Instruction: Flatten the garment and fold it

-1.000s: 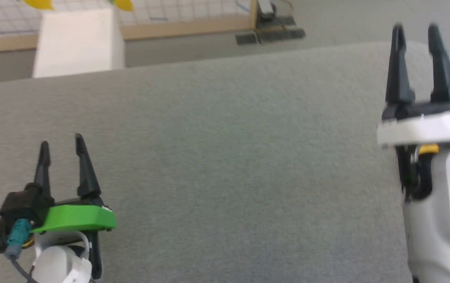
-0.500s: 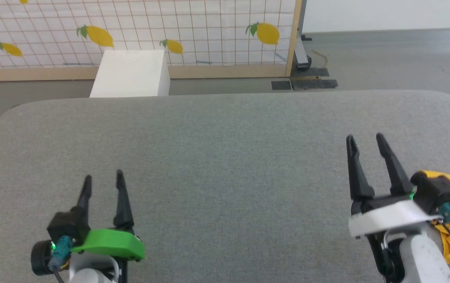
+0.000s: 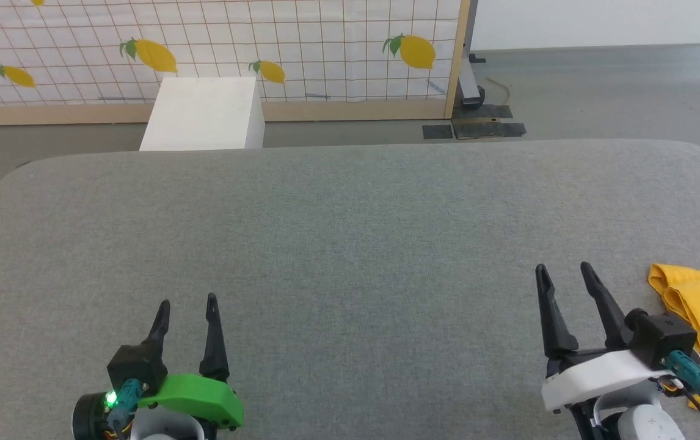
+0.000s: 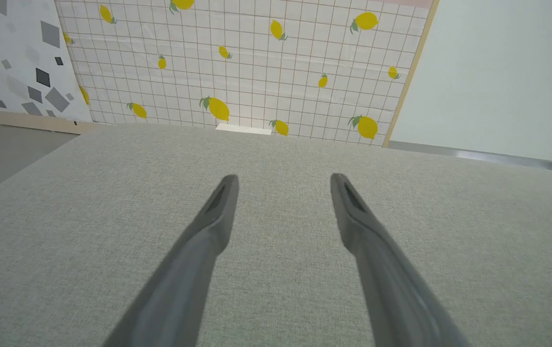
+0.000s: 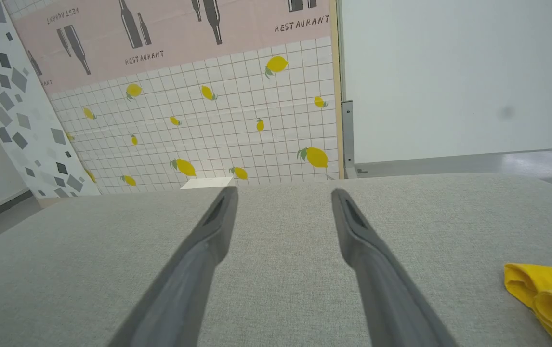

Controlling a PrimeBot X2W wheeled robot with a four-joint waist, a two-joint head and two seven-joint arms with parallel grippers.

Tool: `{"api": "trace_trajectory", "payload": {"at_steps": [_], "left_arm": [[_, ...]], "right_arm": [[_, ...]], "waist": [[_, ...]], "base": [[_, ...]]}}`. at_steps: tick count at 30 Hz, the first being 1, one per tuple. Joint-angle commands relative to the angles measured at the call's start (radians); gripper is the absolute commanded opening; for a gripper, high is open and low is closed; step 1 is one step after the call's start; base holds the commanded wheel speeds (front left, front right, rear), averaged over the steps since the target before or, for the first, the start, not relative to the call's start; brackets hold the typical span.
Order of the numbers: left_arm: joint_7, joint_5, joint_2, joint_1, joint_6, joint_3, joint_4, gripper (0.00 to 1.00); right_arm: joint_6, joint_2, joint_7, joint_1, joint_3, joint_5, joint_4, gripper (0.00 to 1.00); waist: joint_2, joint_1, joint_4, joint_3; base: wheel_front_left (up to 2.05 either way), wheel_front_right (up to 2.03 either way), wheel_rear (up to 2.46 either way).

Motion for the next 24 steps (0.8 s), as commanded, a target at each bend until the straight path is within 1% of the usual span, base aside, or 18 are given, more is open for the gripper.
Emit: {"api": "trace_trajectory", "payload": {"at_steps": [1, 3, 4, 24], "left_arm": [[-0.004, 0.013, -0.002, 0.0, 0.002, 0.002, 0.001, 1.0], [-0.004, 0.014, -0.002, -0.002, 0.0, 0.002, 0.0, 1.0], [0.0, 0.001, 0.0, 0.0, 0.0, 0.0, 0.0, 0.0], [0.032, 0.023, 0.0, 0.003, -0.005, 0.004, -0.025, 0.0]], "right_arm": [[-0.001, 0.001, -0.005, 0.005, 0.005, 0.003, 0.0, 1.0], [-0.001, 0.001, -0.005, 0.005, 0.012, 0.011, 0.002, 1.0], [0.0, 0.0, 0.0, 0.0, 0.011, 0.008, 0.001, 0.0], [0.0, 0.0, 0.033, 0.008, 0.007, -0.018, -0.027, 0.0]], "waist": [[0.0, 0.0001, -0.001, 0.004], [0.0, 0.0001, -0.002, 0.006], [0.0, 0.0001, -0.002, 0.006], [0.0, 0.0001, 0.003, 0.006]], "base": [[0.0, 0.0, 0.0], [0.0, 0.0, 0.0], [0.0, 0.0, 0.0], [0.0, 0.0, 0.0]]}}
